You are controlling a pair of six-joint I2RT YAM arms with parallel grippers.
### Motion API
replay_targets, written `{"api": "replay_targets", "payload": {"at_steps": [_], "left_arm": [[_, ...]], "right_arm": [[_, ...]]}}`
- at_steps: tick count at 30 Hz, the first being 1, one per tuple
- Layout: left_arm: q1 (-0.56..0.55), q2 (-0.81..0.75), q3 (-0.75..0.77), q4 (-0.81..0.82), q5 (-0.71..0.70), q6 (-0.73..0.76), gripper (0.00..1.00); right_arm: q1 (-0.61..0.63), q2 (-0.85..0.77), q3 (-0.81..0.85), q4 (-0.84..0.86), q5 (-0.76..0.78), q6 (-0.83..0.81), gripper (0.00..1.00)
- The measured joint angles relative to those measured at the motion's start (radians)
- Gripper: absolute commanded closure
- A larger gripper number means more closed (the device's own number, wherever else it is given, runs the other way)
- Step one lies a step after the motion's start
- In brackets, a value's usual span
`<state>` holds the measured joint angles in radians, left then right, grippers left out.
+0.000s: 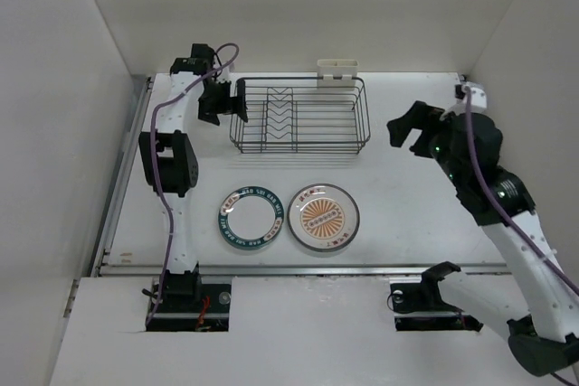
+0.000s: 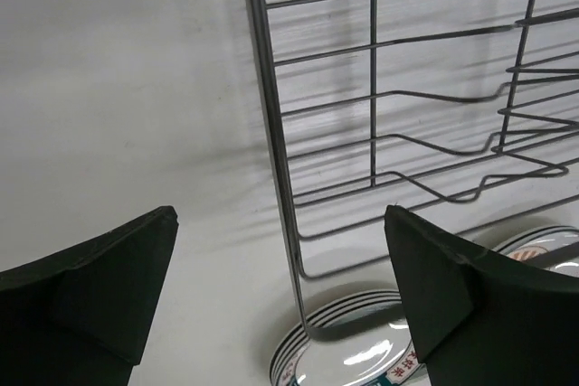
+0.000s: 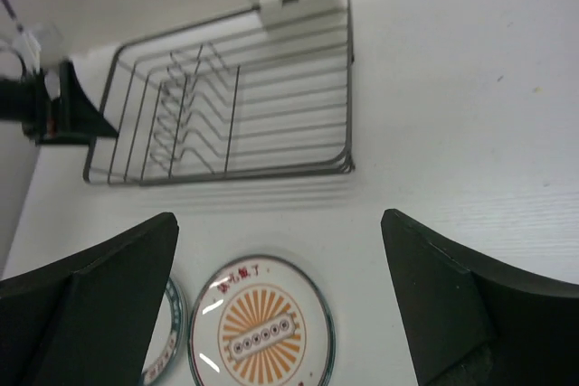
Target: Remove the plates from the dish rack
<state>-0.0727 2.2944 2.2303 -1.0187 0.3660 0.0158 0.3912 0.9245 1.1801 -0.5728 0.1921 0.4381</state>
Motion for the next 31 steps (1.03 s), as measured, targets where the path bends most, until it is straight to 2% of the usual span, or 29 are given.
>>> {"api": "replay_targets", "payload": {"at_steps": [6,11,15,19,21,24,31], "left_arm": [[0.003,-0.228,-0.087,0.066,-0.142,-0.067,0.0],[0.007,-0.517,-0.13,0.174,-0.488,-0.103,0.0],[0.016,-0.7,-0.142,0.241,-0.805,-0.024,0.0],[0.028,-0.893,-0.327,0.278,-1.031,0.089,0.0],[0.029,-0.991,-0.459,0.265,-1.075,0.121,0.0],[0.031,-1.118,-0.605,0.195,-1.06,0.137,0.0],[0.036,-1.373,-0.756,0.136,-1.008,0.176,0.0]], "right_arm": [[0.0,-0.076,0.09,-0.088,0.163,-0.008,0.0],[0.0,-0.082,0.114,-0.191,0.241,-0.013,0.0],[0.0,-0.116,0.127,-0.259,0.275,-0.019,0.0],[0.0,-0.17,0.169,-0.279,0.295,-0.037,0.0],[0.0,-0.203,0.182,-0.278,0.298,-0.049,0.0],[0.0,-0.251,0.194,-0.274,0.294,-0.065,0.0],[0.0,-0.322,0.18,-0.27,0.24,-0.084,0.0]]}}
